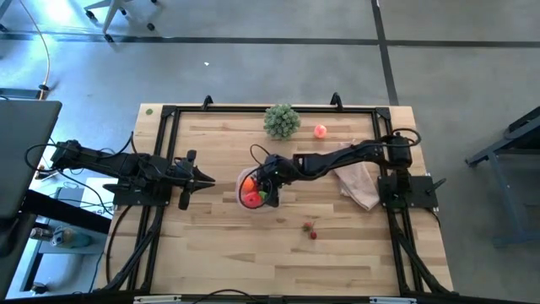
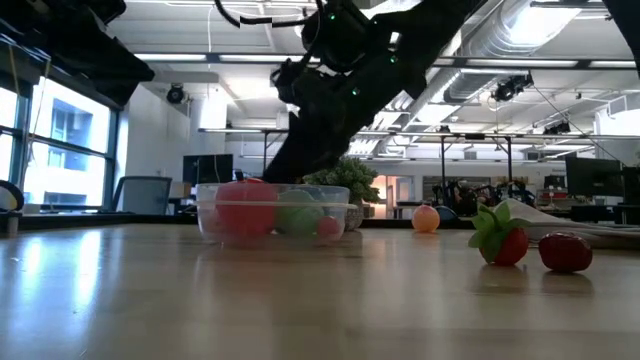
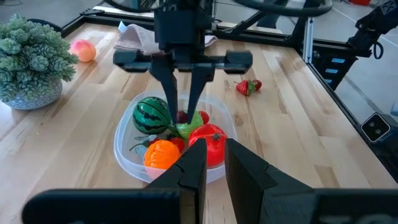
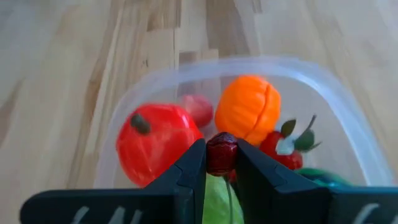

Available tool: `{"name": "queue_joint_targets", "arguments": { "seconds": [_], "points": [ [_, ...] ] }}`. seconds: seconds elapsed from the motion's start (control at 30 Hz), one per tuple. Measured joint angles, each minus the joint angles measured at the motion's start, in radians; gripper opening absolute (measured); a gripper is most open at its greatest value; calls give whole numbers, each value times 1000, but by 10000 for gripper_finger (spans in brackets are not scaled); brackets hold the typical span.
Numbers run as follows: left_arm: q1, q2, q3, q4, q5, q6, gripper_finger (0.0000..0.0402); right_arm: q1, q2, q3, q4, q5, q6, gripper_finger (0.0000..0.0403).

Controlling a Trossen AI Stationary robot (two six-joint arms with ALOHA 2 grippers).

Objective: Pick and placing Produce into tupperware
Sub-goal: Put the right red cherry into the transparent bin, then put the red strawberry into the transparent bin

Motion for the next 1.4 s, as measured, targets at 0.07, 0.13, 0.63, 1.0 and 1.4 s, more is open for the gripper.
{"name": "queue_joint_targets", "arguments": {
  "seconds": [0.07, 0.13, 0.63, 1.0, 1.4],
  "points": [
    [0, 0, 0, 0, 0, 0, 46, -1, 5, 0, -8, -1, -2, 62],
    [0, 0, 0, 0, 0, 0, 46, -2, 6, -1, -1, -3, -3, 62],
    [0, 0, 0, 0, 0, 0, 46, -3, 3, 0, 13, 1, -20, 138],
    [0, 0, 0, 0, 0, 0, 46, 73, -173, 59, -301, 6, -19, 129],
    [0, 0, 0, 0, 0, 0, 46, 422, -440, -137, -396, 424, 290, 128]
  ]
}}
